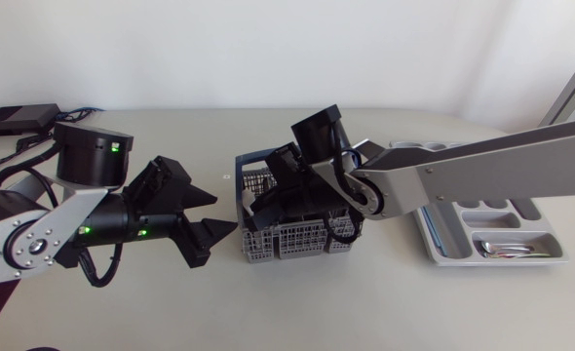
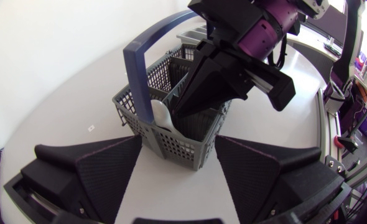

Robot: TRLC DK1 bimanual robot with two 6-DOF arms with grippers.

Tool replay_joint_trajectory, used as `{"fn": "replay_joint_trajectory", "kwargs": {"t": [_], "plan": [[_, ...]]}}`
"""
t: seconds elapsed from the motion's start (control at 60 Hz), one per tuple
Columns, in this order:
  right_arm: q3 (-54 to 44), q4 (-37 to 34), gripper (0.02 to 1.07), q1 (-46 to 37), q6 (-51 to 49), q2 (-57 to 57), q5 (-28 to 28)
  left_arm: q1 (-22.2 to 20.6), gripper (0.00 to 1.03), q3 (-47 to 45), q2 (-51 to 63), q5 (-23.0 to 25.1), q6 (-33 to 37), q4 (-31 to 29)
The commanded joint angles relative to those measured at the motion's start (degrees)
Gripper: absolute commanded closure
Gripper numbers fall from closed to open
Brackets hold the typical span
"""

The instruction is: Sort the cutlery from the basket into the organizer compartments.

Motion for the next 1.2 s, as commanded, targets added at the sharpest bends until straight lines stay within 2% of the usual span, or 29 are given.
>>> {"fn": "replay_joint_trajectory", "kwargs": {"t": [0.0,0.017,0.05,0.25,0.95,1.183], "plan": [[-1.7,0.8,0.78,-0.1,-0.4,-1.8,0.8,0.1,0.23,-1.7,0.8,0.4,0.0,0.5],[-1.9,1.0,0.7,-0.1,-0.4,-1.9,1.4,0.1,0.23,-1.6,0.9,0.4,0.0,0.5],[-2.1,1.3,0.65,0.0,-0.4,-2.1,1.8,0.0,0.23,-1.4,0.9,0.4,0.0,0.5],[-2.1,3.4,0.59,0.0,-0.2,-3.3,4.0,-0.3,0.23,-0.4,1.2,0.4,-0.4,0.5],[3.6,4.2,0.6,-1.0,-0.7,4.4,2.0,0.1,0.23,-0.5,1.4,0.4,0.1,0.6],[3.8,4.3,0.63,-0.9,-1.0,4.8,1.1,0.3,0.23,-0.5,1.4,0.4,0.2,0.6]]}}
